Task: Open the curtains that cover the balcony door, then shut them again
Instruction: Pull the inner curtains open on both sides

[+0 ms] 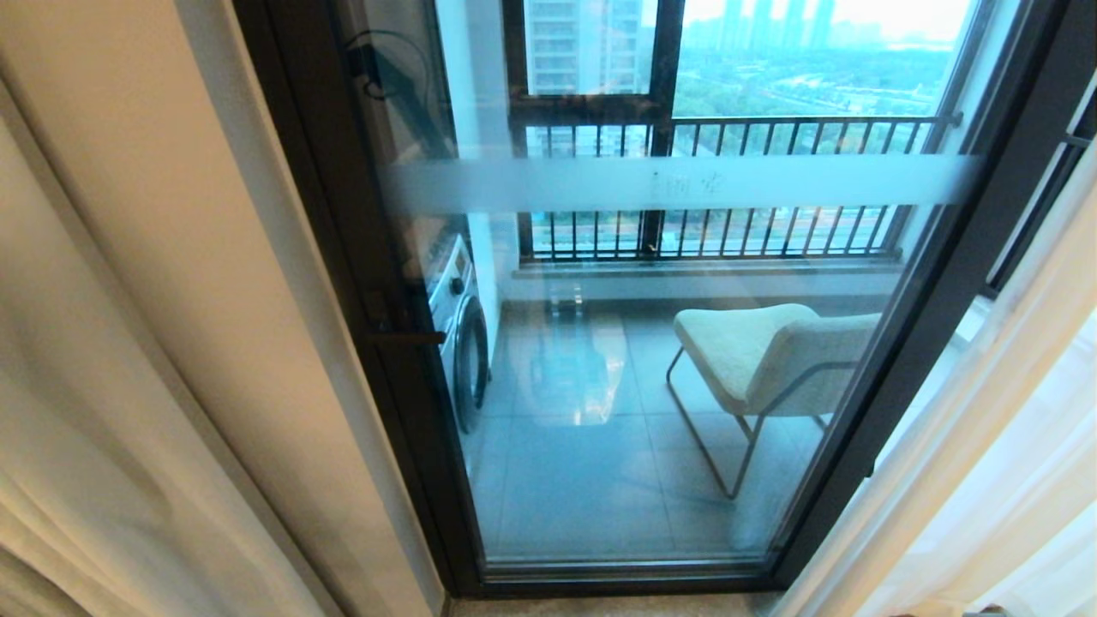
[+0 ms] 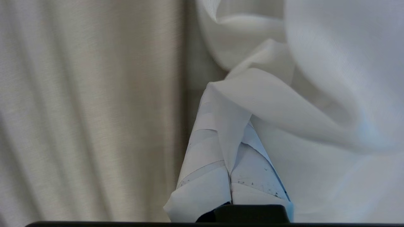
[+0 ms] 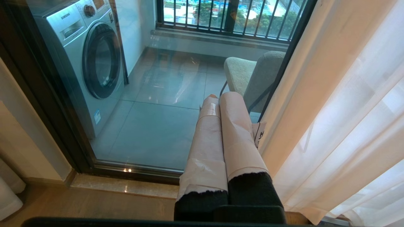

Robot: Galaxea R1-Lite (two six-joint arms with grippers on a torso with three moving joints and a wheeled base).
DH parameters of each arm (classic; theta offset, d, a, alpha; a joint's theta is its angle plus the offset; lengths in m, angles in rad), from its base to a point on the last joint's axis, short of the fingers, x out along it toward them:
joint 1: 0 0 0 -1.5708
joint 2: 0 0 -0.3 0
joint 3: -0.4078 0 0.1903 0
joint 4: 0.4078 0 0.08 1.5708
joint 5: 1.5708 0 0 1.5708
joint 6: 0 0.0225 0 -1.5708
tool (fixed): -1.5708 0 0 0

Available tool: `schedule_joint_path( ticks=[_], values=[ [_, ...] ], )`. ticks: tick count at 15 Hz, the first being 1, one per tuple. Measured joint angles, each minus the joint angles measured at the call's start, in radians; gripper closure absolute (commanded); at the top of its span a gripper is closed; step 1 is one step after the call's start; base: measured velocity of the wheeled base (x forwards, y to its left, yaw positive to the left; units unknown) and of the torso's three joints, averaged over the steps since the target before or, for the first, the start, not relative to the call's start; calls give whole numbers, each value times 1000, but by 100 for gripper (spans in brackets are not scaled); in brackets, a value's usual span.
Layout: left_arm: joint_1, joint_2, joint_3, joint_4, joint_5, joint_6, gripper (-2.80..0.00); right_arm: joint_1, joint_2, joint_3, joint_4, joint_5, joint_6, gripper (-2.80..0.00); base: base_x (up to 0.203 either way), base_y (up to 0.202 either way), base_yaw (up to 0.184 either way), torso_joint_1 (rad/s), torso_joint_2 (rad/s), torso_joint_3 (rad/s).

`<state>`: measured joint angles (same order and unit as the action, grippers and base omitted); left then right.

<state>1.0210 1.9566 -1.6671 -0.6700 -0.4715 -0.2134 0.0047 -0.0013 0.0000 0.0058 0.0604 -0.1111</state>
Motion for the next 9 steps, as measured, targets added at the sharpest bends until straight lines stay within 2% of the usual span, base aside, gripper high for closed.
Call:
schedule_joint_path(
  ticks=[6, 7, 8, 9],
  values=[
    [-2, -25, 13, 2, -1, 0, 0, 0, 0, 0, 0, 0, 0, 0, 0, 0, 0, 0, 0, 0],
    [-3, -26, 15, 3, -2, 0, -97, 0, 0, 0, 0, 0, 0, 0, 0, 0, 0, 0, 0, 0],
    [-3, -28, 16, 2, -2, 0, -280, 0, 0, 0, 0, 0, 0, 0, 0, 0, 0, 0, 0, 0],
    [-2, -29, 16, 1, -3, 0, -280, 0, 0, 0, 0, 0, 0, 0, 0, 0, 0, 0, 0, 0]
  ],
)
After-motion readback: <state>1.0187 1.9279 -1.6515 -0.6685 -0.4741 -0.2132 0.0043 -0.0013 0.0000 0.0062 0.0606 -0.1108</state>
